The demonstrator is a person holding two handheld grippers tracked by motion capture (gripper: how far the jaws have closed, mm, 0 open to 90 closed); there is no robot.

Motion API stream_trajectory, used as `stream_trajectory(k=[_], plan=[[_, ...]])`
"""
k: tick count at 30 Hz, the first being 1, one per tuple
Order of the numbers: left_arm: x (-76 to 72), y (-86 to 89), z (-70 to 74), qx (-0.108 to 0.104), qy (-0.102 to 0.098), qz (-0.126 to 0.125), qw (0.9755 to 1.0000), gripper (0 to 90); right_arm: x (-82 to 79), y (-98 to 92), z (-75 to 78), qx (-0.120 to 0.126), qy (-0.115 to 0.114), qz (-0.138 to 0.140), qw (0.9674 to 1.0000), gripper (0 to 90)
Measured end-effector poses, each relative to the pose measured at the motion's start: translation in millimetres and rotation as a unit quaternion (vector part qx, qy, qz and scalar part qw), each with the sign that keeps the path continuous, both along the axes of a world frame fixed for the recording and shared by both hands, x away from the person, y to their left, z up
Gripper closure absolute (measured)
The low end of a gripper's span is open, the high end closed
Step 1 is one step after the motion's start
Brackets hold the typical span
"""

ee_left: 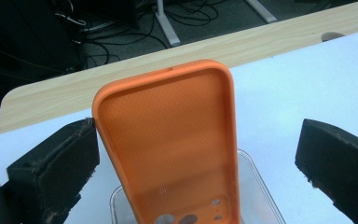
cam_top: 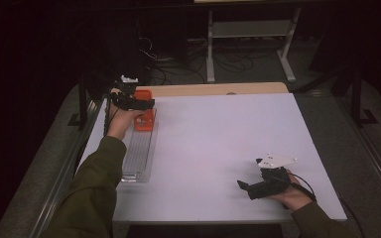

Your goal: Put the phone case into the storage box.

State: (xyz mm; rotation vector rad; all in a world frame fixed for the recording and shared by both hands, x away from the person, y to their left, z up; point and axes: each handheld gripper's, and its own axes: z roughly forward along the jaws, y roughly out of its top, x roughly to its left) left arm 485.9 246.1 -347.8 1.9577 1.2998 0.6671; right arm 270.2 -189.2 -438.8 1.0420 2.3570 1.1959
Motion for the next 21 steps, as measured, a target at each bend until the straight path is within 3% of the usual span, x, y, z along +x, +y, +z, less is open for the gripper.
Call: stream_trajectory(k=[3, 10, 15, 21], plan=[[-3.0, 0.1, 2.6, -0.007, -0.004, 0.003, 1.0000, 0.0, 1.2, 0.4, -0.1, 0.000, -0.002, 0.002, 1.0000, 0.0], [-15.2, 3.7, 12.9, -0.016, -0.009, -0.023, 0.9996, 0.0, 1.2, 1.2, 0.0, 0.001, 0.000, 0.001, 1.0000, 0.0], [-28.0, 4.1, 18.9, -0.019, -0.009, -0.060, 0.9980, 0.0, -0.7, -0.4, 1.2, 0.001, -0.003, -0.001, 1.0000, 0.0], [-46.1, 1.7, 19.6, -0.025, -0.007, -0.113, 0.9933, 0.0, -2.9, -2.3, 3.6, 0.004, -0.007, -0.004, 1.0000, 0.0]])
